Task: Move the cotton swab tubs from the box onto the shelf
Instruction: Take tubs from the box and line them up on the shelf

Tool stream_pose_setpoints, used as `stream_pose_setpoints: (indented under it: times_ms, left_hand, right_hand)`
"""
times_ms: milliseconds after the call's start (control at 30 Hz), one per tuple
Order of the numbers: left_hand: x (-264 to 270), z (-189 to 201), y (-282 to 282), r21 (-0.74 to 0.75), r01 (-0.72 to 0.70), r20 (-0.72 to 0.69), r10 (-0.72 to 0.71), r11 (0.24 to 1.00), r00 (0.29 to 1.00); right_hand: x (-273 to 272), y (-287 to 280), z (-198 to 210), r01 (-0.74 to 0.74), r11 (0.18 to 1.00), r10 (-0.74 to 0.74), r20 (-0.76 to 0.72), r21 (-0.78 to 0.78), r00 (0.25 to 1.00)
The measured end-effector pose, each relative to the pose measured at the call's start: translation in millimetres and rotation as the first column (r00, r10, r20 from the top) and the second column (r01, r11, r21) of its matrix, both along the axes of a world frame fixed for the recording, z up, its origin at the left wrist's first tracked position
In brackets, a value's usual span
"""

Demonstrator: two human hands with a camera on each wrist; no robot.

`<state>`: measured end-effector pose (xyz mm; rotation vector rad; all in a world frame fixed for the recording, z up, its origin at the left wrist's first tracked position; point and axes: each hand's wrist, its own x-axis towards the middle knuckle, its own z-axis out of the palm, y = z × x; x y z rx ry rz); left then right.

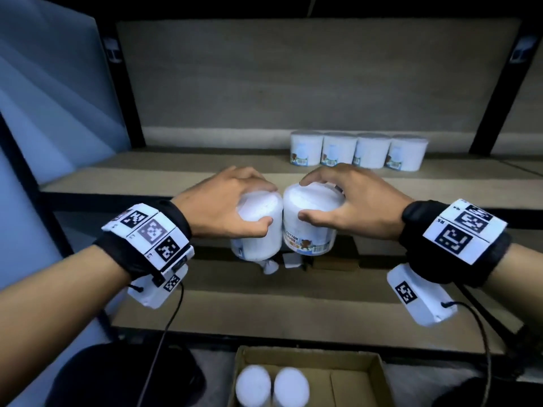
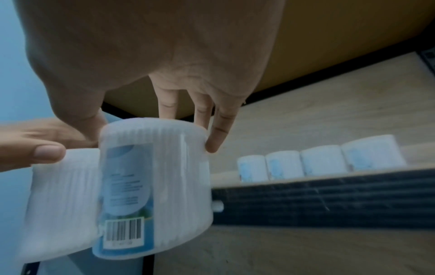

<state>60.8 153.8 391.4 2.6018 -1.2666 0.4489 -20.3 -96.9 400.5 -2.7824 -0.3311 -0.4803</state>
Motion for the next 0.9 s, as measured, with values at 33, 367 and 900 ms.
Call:
stream_pose_setpoints:
  times_ms: [33, 367, 900]
  left_hand:
    - [4, 7, 4, 0.002, -0.021, 0.004, 0.021, 1.000, 1.000]
    - [47, 57, 23, -0.020, -0.061, -0.021, 0.061, 0.998, 0.998]
    - [125, 63, 21, 0.008, -0.160, -0.136, 0.160, 0.987, 0.978]
  right_hand:
    - [3, 3, 7, -0.003, 1.000, 0.003, 0.015, 0.009, 1.000]
    - [47, 33, 45, 0.030, 0.984, -0.049, 0.108, 0.176, 0.993]
    - [136, 50, 33, 0.147, 0.971, -0.168, 0.100, 0.187, 0.981]
